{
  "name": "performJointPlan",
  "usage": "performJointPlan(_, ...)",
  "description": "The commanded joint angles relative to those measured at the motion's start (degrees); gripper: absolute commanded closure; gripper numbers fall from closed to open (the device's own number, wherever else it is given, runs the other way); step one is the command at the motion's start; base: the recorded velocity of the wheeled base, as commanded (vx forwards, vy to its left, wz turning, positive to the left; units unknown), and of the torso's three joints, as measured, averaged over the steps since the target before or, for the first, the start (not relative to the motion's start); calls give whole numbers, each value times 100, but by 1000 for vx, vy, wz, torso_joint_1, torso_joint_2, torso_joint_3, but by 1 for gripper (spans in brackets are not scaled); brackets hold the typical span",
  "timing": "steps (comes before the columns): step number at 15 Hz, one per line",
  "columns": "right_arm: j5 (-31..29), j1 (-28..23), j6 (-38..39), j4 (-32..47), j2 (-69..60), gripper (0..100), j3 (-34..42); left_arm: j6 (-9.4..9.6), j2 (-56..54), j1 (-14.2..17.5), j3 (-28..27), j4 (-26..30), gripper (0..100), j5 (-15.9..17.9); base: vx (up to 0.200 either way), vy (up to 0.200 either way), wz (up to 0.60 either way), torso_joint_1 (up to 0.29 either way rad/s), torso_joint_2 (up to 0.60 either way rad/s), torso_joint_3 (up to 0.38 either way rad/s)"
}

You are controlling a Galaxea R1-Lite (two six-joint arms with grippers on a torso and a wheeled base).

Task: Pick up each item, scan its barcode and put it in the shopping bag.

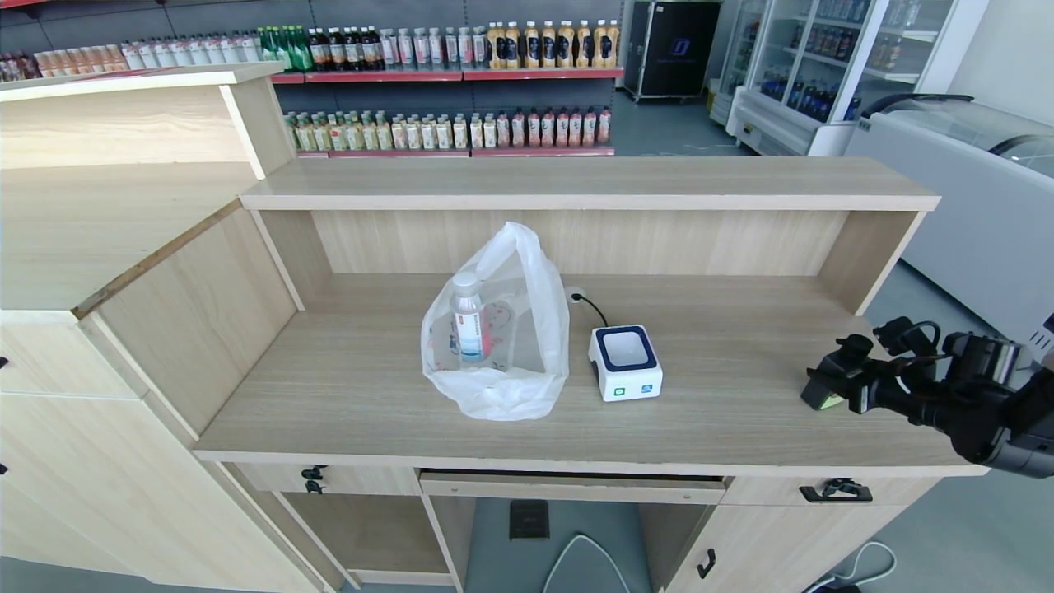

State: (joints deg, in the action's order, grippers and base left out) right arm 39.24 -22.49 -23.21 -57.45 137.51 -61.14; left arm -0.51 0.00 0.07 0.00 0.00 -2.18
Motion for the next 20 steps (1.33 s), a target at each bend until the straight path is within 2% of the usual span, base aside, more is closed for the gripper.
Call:
performJointPlan(1,-4,8,-8,-29,4,100,5,-2,0,1,0,0,0,-10,0,0,0,0,0,0)
performJointPlan(5,-4,17,-8,-73,-154,100,58,-2,0,10,0,0,0,-2,0,0,0,0,0,0)
performJointPlan(7,-4,96,-8,-170,-690,100,225,-2,0,10,0,0,0,-2,0,0,0,0,0,0)
performJointPlan(10,-4,360,-70,-776,-1868,100,893,-2,0,1,0,0,0,-2,0,0,0,0,0,0)
performJointPlan(12,-4,588,-518,-1242,-2606,100,1429,-2,0,1,0,0,0,-2,0,0,0,0,0,0)
performJointPlan(16,5,1862,-1326,-3017,-3828,100,2378,-2,0,1,0,0,0,-2,0,0,0,0,0,0)
performJointPlan(17,5,2346,-1555,-3255,-3969,100,2466,-2,0,1,0,0,0,-2,0,0,0,0,0,0)
performJointPlan(20,57,3207,-2372,-3255,-4320,100,2422,-2,0,1,0,0,0,-2,0,0,0,0,0,0)
